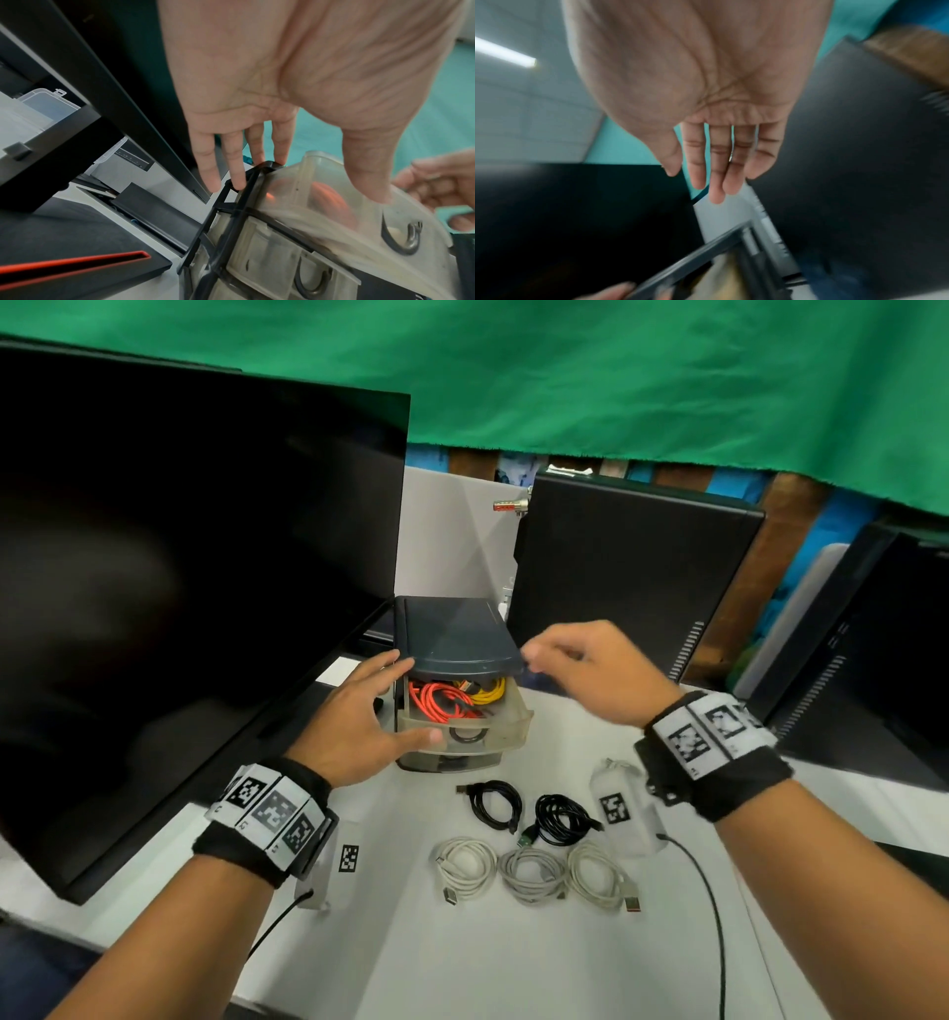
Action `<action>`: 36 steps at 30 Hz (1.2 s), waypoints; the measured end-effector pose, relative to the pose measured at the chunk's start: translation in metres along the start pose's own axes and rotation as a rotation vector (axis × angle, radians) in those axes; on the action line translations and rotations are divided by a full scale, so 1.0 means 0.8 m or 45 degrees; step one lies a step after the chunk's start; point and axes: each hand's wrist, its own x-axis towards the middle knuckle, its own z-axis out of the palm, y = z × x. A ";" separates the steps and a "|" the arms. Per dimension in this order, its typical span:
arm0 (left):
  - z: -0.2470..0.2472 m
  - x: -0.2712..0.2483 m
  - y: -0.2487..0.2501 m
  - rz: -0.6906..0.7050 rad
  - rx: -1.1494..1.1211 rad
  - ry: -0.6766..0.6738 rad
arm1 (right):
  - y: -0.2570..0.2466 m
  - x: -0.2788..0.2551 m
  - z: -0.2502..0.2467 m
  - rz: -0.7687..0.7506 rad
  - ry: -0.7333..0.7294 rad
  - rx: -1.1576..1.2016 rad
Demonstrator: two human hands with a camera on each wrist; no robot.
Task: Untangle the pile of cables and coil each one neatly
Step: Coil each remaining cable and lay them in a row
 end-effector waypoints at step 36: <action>0.075 -0.004 0.020 -0.189 0.519 0.298 | 0.187 -0.077 0.040 0.791 -0.378 -0.575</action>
